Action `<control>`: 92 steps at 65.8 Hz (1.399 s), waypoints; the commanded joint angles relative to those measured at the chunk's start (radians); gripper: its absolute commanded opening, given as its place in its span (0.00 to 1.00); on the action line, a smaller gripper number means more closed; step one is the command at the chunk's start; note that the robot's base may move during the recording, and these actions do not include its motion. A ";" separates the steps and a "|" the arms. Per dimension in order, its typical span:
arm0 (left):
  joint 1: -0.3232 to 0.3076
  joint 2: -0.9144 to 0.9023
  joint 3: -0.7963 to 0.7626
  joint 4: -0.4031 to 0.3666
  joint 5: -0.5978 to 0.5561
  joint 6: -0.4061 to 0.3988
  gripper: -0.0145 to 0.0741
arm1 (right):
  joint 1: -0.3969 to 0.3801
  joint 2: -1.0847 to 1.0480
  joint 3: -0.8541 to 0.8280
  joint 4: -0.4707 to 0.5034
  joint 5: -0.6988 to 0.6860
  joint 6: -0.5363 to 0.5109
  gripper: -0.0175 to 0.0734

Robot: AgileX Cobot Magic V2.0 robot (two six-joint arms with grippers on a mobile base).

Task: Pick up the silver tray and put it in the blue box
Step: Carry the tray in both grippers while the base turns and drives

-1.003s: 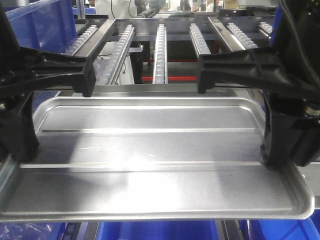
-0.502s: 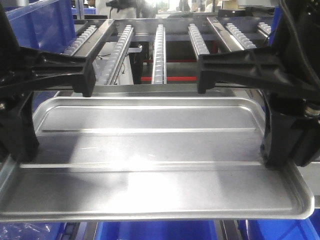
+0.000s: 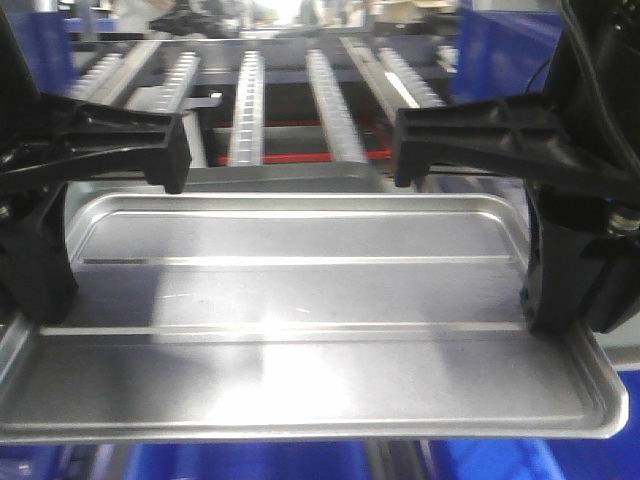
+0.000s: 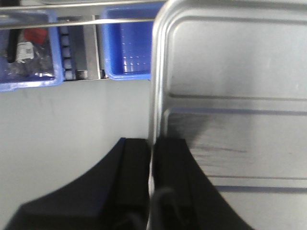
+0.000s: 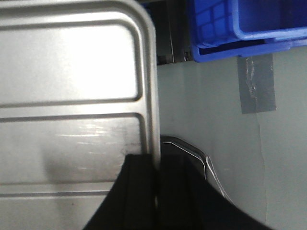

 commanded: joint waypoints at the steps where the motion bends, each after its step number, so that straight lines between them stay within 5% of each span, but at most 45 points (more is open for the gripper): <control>1: -0.015 -0.033 -0.027 0.004 -0.056 -0.009 0.15 | 0.001 -0.031 -0.030 -0.028 -0.063 0.007 0.25; 92: -0.015 -0.033 -0.027 0.004 -0.056 -0.009 0.15 | 0.001 -0.031 -0.030 -0.028 -0.062 0.007 0.25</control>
